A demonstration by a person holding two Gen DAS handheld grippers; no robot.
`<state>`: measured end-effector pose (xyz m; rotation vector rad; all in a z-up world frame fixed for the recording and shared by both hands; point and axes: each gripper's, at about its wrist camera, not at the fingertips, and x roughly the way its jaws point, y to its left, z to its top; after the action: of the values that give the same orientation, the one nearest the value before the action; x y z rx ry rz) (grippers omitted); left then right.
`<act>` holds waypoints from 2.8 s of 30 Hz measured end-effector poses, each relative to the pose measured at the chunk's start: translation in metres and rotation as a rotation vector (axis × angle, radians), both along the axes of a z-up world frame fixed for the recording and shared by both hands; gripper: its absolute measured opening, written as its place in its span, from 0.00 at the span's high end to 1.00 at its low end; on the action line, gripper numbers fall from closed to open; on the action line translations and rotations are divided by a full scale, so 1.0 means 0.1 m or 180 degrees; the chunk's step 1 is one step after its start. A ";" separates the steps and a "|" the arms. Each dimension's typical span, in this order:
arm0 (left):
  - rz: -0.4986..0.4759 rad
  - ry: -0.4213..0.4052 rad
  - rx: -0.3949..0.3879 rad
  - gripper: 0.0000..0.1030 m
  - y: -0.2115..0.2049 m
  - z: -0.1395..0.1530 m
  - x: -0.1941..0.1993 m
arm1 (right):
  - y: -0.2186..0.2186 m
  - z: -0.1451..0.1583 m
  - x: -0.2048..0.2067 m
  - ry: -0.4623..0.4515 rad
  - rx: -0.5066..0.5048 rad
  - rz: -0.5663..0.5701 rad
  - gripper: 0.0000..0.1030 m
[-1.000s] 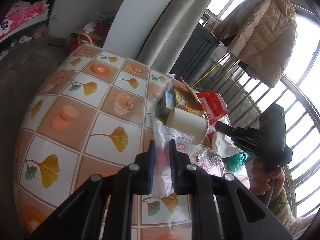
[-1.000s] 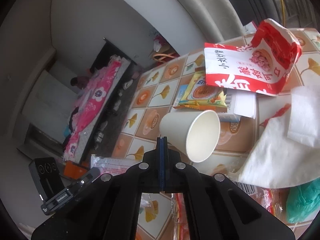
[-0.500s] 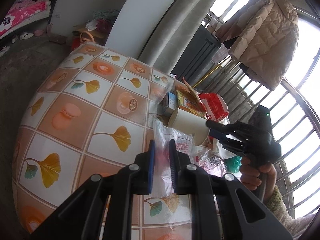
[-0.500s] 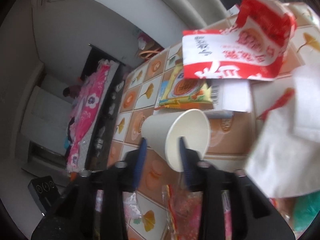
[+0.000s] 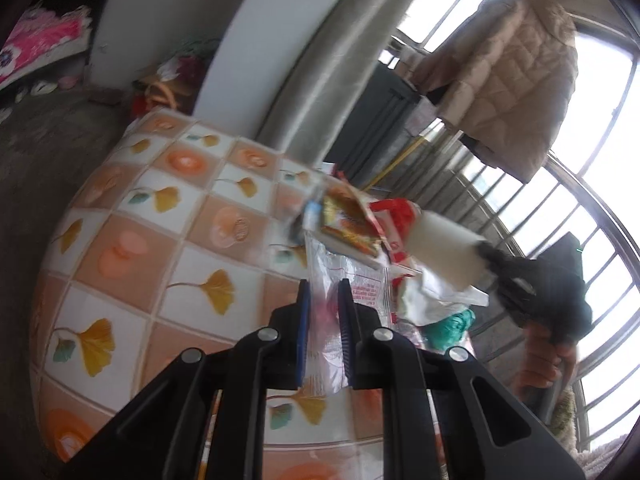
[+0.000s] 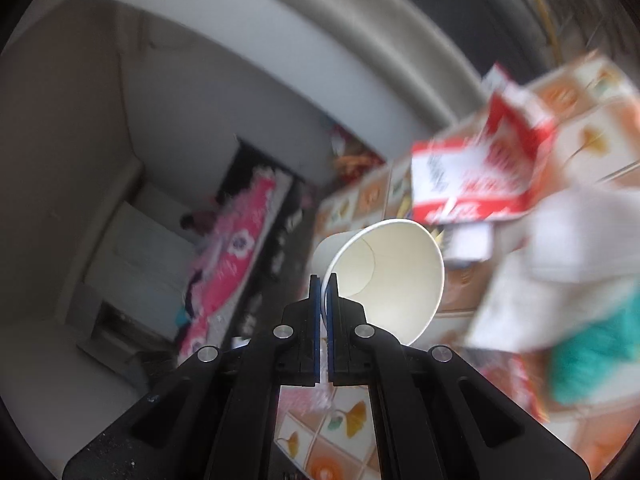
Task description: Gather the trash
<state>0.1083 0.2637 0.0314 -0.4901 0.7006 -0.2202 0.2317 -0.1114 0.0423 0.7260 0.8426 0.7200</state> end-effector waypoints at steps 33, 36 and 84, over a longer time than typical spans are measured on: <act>-0.3528 0.0339 0.1484 0.85 -6.45 -0.67 0.70 | -4.32 -1.59 -2.67 0.2034 -0.0605 -0.3454 0.95; -0.3520 0.0409 0.1700 0.77 -6.91 -1.04 0.76 | -4.52 -1.77 -2.60 0.2071 -0.0551 -0.3457 0.92; -0.1593 0.0436 0.1394 0.16 -3.04 0.10 0.86 | -2.62 -5.02 -0.21 0.2687 -0.2551 -0.1106 0.11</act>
<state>0.1943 -0.0405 0.0418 0.0982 0.9706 -0.4912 0.2105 -0.3736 -0.4599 0.3966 1.5860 -0.3044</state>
